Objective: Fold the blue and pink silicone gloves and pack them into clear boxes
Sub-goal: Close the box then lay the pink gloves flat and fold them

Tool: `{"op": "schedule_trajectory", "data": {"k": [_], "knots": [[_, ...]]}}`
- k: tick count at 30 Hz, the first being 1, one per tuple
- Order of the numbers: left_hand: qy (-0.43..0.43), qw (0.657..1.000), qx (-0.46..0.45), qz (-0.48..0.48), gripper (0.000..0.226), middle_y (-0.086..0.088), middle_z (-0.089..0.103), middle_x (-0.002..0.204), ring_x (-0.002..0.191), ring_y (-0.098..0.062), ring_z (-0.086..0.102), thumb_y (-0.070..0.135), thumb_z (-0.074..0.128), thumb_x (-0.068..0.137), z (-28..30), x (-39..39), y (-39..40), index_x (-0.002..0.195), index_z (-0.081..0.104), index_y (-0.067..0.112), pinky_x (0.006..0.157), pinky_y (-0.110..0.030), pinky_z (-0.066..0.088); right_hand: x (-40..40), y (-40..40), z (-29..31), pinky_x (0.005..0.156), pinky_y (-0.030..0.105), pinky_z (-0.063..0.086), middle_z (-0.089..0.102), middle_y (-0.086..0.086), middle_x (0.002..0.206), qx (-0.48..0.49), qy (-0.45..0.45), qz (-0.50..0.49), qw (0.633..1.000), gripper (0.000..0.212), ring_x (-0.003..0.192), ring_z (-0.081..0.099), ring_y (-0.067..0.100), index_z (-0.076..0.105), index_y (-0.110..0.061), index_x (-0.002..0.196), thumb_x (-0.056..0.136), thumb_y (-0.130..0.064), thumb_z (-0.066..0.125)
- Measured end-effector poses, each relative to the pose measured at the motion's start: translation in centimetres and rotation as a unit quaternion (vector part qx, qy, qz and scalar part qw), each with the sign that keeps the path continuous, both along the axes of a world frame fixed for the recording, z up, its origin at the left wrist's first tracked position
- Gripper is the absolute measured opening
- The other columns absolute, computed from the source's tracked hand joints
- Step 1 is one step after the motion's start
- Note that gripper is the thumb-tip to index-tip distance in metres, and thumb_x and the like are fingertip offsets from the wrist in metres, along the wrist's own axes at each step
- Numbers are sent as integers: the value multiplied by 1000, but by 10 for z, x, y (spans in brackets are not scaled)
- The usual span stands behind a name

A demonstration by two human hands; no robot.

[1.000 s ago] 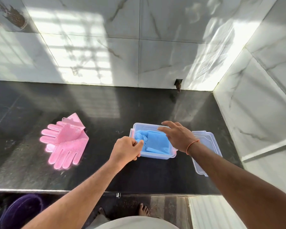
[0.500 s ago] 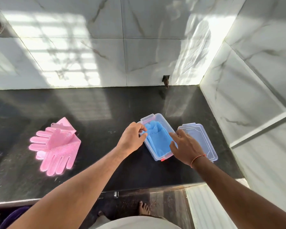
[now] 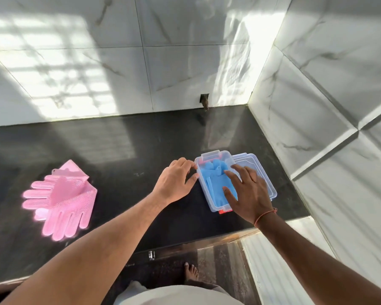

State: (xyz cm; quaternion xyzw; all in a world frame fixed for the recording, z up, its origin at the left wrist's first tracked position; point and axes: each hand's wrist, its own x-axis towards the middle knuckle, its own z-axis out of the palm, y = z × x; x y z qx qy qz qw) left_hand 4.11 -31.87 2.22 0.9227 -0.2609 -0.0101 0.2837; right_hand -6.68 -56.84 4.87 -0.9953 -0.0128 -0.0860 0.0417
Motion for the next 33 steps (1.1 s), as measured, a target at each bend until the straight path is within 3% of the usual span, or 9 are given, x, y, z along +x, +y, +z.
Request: {"op": "schedule_trajectory", "data": {"k": [6,9,13,16,20,25,30,33], "knots": [[-74,992,102,9,51,12,56,150,147,-18,49,44,66,103,-2,0,104,152,58,30,113,-45,49,38,106,2,93,48,53,54,-3,155,18,-19,123,992,55,136,54,27,60,-27,148,98,-49,60],[-59,986,151,35,62,12,43,168,164,-19,29,47,63,104,-3,-5,172,163,47,32,127,-44,33,51,173,-1,95,46,52,50,-7,159,16,8,180,983,61,138,51,23,53,-29,154,98,-53,56],[15,974,221,57,74,15,14,182,171,-20,3,59,53,104,-4,-22,272,171,29,37,136,-52,14,59,263,-15,107,49,48,41,-8,167,9,74,253,965,66,148,43,23,43,-33,161,100,-57,52],[51,962,253,83,88,12,7,182,169,-23,3,67,58,95,-10,-44,345,171,23,39,135,-57,13,61,327,-27,118,54,40,31,-10,173,2,129,298,946,70,157,31,24,32,-35,166,102,-59,49],[100,954,255,122,98,10,16,179,162,-25,19,73,65,87,-22,-68,412,170,24,40,129,-54,30,63,393,-44,120,54,39,27,-11,174,-5,170,331,928,71,160,26,21,27,-36,166,102,-58,49],[132,964,186,136,88,5,45,164,144,-23,47,54,78,94,-36,-73,435,168,35,35,120,-44,45,63,438,-57,107,45,50,41,-10,165,-6,197,295,935,64,151,40,23,42,-35,159,99,-51,61],[111,971,172,124,81,5,57,149,136,-20,53,45,79,93,-39,-66,433,163,44,27,114,-41,48,63,449,-57,101,43,52,49,-11,156,10,208,254,945,65,140,50,25,48,-33,155,96,-50,67],[132,977,86,146,48,1,69,125,119,-23,64,23,77,88,-41,-56,432,135,70,19,102,-41,55,71,450,-51,106,44,52,45,-10,160,50,203,233,950,73,145,45,25,38,-33,161,95,-43,66]]}}
